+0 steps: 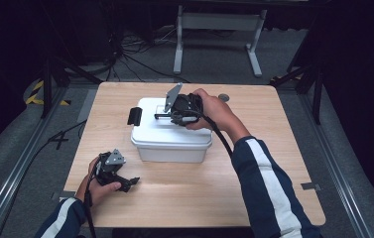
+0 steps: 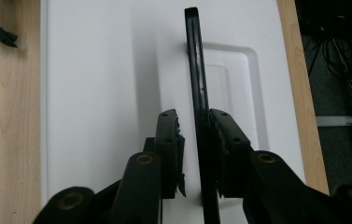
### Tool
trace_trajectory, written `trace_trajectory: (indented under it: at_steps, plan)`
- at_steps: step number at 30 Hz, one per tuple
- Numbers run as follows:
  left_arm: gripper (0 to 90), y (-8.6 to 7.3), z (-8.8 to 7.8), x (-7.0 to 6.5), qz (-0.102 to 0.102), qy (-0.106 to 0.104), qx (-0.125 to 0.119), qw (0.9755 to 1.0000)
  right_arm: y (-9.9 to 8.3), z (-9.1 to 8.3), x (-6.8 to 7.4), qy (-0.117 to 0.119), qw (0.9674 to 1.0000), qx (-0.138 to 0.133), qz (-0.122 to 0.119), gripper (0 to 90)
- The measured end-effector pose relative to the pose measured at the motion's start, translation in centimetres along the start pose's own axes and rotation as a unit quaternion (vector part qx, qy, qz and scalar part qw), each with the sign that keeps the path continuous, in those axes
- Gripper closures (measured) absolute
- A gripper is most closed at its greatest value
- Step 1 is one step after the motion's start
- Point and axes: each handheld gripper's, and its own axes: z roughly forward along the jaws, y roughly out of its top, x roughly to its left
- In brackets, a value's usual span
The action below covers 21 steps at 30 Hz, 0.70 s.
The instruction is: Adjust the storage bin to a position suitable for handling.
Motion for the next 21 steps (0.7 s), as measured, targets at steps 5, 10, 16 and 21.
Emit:
trace_trajectory:
  at_steps: [5,10,16,21]
  plan:
    - [0.2,0.00,-0.01,0.01,0.000,0.000,0.000,1.0000,-0.07,-0.09,-0.08,-0.011,0.9999,-0.007,-0.004,83.1]
    - [0.2,0.00,0.00,0.01,0.000,0.000,0.000,1.0000,-0.07,-0.17,-0.19,-0.021,0.9996,-0.011,-0.016,84.0]
    - [0.2,0.00,0.00,0.01,0.000,-0.001,0.000,1.0000,-0.16,-0.42,-0.19,-0.023,0.9994,-0.015,-0.021,84.5]
    - [0.2,0.00,-0.01,0.01,0.000,0.000,0.000,1.0000,-0.23,-0.79,-0.33,-0.034,0.9987,-0.021,-0.031,84.8]
